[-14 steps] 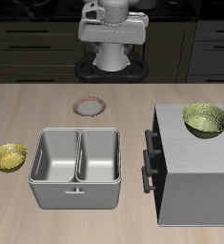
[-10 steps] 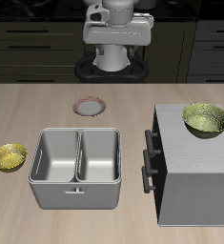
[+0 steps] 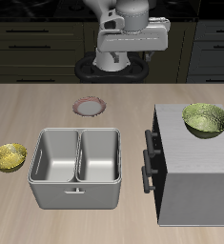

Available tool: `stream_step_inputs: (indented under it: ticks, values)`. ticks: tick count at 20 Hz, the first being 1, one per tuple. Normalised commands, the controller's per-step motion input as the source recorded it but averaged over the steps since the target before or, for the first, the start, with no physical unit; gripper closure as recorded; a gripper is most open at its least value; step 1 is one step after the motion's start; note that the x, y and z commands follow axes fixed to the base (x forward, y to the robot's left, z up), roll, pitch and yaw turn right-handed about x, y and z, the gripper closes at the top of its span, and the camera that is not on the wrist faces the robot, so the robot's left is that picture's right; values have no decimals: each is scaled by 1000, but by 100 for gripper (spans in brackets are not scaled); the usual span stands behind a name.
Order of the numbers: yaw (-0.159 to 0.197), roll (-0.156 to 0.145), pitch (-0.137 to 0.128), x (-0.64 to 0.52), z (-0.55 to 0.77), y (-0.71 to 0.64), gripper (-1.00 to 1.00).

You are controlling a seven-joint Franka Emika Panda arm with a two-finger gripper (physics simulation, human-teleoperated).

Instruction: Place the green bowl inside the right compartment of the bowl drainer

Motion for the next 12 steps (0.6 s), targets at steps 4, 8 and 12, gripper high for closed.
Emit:
stream_step_inputs:
  ticks: [4, 8, 12]
  values:
    - [21, 22, 18, 392, 43, 316, -100]
    - [18, 10, -7, 174, 104, 162, -100]
    - [19, 31, 15, 236, 39, 224, -100]
